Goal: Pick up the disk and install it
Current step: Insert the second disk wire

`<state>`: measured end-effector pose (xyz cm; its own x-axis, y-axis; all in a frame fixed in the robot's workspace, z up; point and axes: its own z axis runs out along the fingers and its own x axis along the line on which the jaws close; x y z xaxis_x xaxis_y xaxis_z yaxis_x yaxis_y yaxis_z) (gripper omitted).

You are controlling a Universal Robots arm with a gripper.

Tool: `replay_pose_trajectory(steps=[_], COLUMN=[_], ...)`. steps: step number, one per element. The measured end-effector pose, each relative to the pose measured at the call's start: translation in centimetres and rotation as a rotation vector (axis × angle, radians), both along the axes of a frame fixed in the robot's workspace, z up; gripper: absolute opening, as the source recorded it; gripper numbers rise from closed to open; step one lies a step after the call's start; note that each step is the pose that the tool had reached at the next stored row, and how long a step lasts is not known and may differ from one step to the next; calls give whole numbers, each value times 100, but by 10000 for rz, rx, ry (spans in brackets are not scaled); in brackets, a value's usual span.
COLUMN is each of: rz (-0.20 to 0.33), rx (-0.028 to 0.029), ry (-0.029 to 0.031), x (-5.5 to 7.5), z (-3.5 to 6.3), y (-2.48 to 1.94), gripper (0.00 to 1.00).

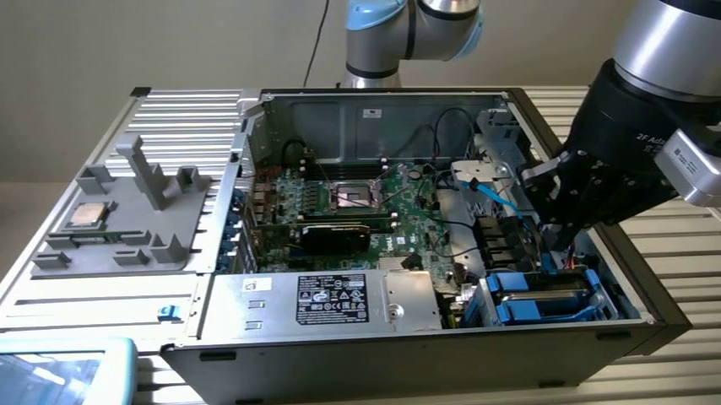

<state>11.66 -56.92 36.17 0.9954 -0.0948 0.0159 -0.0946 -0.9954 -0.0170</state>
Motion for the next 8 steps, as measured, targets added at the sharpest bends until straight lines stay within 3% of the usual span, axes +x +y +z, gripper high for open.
replay_pose_trajectory(steps=[5, 8], rz=[215, 289], rx=[-132, -128], ry=[0, -1], x=[0, 0], z=[-12, -55], y=[-9, -75], gripper=[11, 11])
